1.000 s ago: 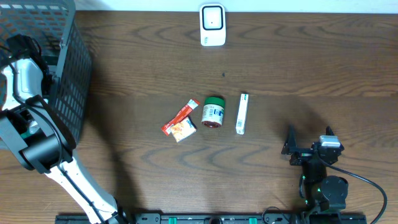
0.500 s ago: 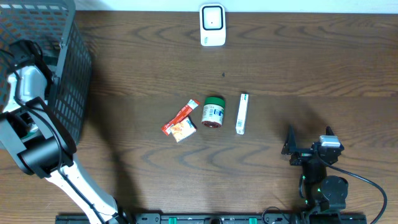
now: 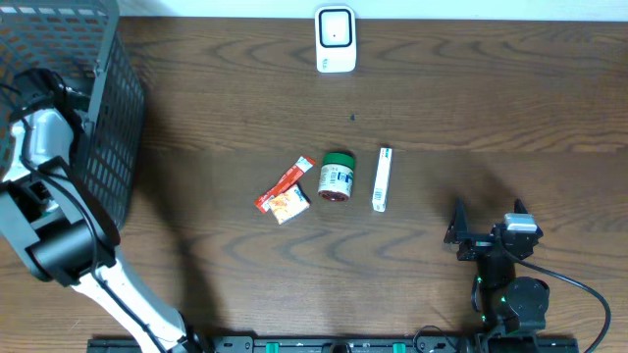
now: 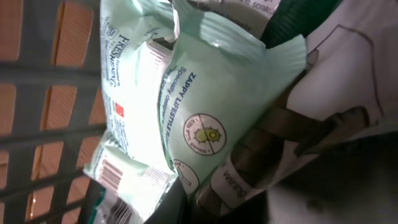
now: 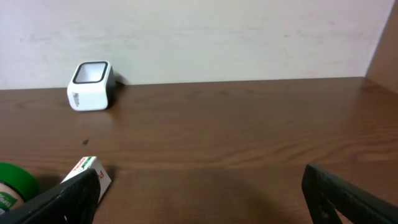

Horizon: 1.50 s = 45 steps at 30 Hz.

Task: Scan the item barcode
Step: 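Reach the left gripper into the basket and grasp the green glove packs, then carry the green 3M glove packs out and lay them on the table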

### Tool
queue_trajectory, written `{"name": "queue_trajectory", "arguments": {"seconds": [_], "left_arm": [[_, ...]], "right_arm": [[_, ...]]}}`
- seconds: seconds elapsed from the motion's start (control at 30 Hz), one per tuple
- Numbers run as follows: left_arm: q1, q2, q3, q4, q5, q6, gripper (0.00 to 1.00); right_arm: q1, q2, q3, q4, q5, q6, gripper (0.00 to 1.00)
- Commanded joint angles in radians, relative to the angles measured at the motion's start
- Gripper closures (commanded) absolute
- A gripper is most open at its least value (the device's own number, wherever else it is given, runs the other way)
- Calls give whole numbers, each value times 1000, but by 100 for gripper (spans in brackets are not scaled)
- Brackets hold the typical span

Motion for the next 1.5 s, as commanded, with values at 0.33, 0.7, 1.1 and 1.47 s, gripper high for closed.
{"name": "queue_trajectory", "arguments": {"seconds": [0.33, 0.7, 1.1, 1.47], "left_arm": [[-60, -785, -8, 150, 28, -40, 93], [-542, -1156, -9, -272, 66, -441, 93], [-928, -812, -266, -430, 46, -700, 93], [-853, -339, -280, -351, 46, -750, 92]], "right_arm": [[10, -3, -1, -4, 2, 13, 1], [10, -3, -1, -4, 2, 13, 1], [10, -3, -1, -4, 1, 13, 1], [10, -3, -1, -4, 1, 13, 1]]}}
